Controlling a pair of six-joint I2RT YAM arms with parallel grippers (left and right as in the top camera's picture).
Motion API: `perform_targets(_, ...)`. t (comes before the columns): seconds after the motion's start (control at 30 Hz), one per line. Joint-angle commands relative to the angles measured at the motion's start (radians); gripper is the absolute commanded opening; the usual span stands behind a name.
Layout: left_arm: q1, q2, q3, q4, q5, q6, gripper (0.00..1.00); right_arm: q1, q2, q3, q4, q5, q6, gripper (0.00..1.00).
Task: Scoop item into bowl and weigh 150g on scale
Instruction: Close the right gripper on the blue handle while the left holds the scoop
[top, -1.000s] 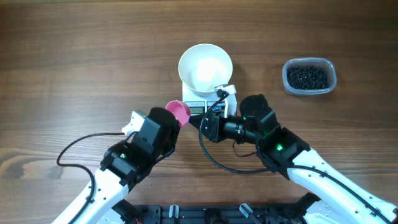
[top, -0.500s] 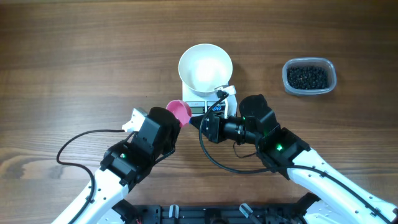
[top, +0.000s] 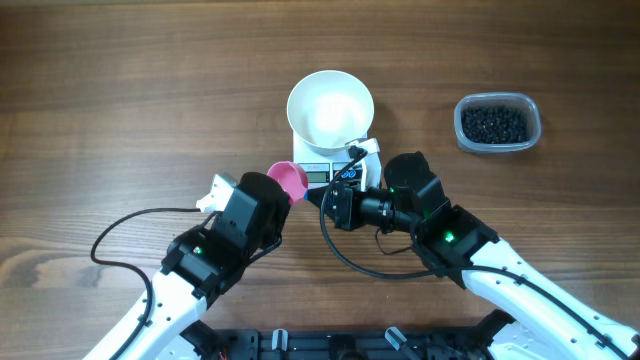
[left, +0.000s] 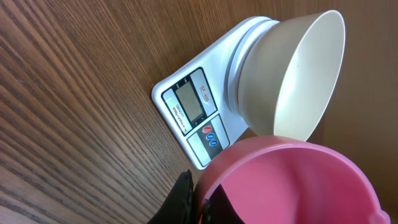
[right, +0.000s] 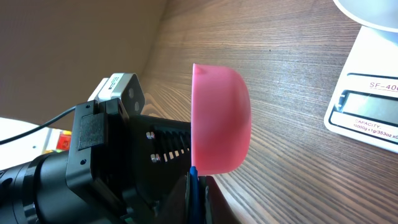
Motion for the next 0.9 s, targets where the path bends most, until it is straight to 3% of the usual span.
perform_targets(0.0, -0.007, 0.005, 0.004, 0.002, 0.001, 0.02, 0.04, 0.006, 0.0, 0.013, 0.006, -0.04, 0.003, 0.04)
perform_targets(0.87, -0.007, 0.005, 0.004, -0.009, -0.006, 0.02, 0.04, 0.006, 0.0, 0.013, 0.006, -0.182, 0.007, 0.04)
